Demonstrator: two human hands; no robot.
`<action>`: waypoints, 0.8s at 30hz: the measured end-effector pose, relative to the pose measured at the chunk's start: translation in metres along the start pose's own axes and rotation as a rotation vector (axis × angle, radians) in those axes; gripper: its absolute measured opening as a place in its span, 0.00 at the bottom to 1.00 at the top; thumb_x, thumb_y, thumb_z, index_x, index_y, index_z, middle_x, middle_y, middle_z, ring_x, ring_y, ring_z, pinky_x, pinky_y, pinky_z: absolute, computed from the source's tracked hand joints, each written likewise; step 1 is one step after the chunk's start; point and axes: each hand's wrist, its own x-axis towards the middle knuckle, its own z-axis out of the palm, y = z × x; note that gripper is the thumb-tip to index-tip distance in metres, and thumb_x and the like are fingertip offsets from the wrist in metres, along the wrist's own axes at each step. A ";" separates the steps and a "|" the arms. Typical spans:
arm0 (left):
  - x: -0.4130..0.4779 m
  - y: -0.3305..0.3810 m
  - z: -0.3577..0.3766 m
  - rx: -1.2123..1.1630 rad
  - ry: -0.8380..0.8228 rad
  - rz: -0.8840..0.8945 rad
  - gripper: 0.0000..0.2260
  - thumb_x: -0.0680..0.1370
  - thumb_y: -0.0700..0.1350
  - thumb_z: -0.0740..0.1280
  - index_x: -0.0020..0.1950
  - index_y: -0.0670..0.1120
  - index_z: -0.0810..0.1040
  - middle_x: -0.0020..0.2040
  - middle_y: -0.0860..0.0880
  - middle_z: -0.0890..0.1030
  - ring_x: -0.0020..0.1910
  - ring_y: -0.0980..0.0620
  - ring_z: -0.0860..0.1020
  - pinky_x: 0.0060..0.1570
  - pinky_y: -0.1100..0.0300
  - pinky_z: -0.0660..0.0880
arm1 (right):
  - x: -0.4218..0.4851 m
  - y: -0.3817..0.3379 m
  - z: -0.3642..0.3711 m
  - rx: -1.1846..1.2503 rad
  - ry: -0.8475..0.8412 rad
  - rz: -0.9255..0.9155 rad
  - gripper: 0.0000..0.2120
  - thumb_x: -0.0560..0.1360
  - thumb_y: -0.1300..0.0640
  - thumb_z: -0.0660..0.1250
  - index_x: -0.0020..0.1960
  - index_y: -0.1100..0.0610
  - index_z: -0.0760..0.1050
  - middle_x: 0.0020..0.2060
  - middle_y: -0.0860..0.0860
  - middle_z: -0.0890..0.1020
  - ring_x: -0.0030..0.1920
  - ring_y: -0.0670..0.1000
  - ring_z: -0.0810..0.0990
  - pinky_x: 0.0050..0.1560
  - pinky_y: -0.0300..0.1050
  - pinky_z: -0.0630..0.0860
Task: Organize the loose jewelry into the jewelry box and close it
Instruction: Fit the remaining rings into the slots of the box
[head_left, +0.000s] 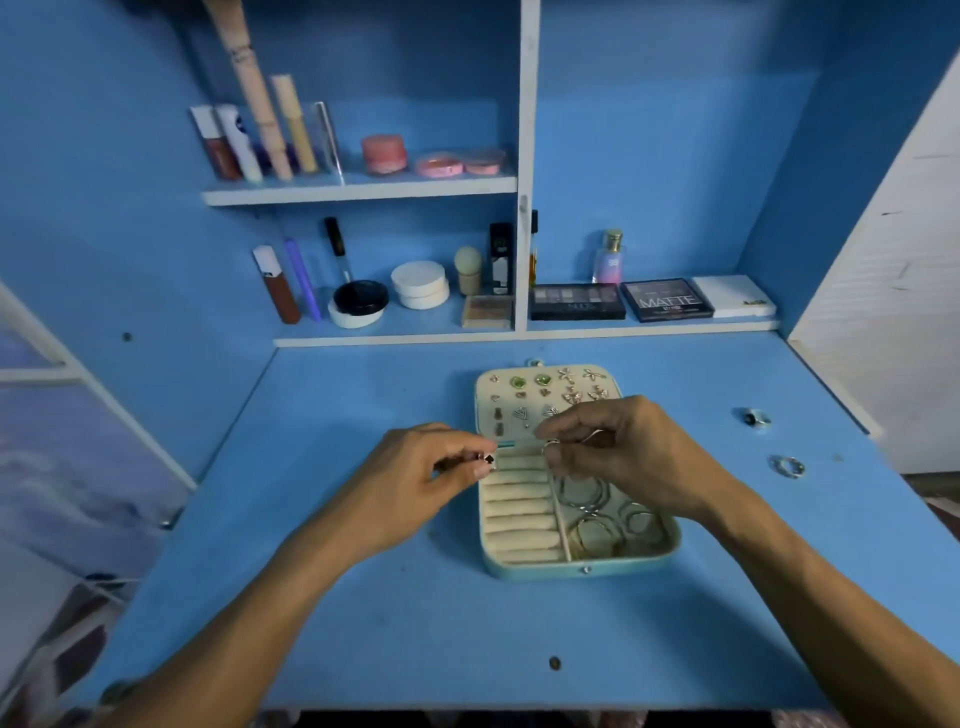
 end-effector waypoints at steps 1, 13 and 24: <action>0.002 0.001 0.001 -0.003 0.003 0.009 0.10 0.80 0.47 0.71 0.60 0.52 0.84 0.52 0.60 0.84 0.52 0.64 0.81 0.57 0.62 0.77 | 0.001 0.000 0.000 0.011 0.017 0.004 0.08 0.74 0.61 0.74 0.53 0.54 0.84 0.37 0.50 0.87 0.36 0.45 0.84 0.45 0.35 0.79; 0.019 0.004 0.006 0.255 -0.035 0.116 0.11 0.81 0.53 0.68 0.61 0.56 0.84 0.52 0.57 0.80 0.54 0.58 0.76 0.57 0.59 0.73 | -0.002 0.005 0.002 -0.142 0.109 -0.023 0.05 0.73 0.58 0.77 0.46 0.49 0.84 0.39 0.43 0.86 0.40 0.40 0.83 0.44 0.33 0.77; 0.019 -0.005 0.012 0.421 0.098 0.279 0.08 0.75 0.49 0.75 0.54 0.54 0.87 0.48 0.54 0.75 0.45 0.52 0.70 0.43 0.49 0.74 | -0.001 0.007 0.015 -0.166 0.120 -0.126 0.05 0.71 0.58 0.78 0.43 0.50 0.84 0.33 0.40 0.84 0.34 0.41 0.80 0.38 0.29 0.71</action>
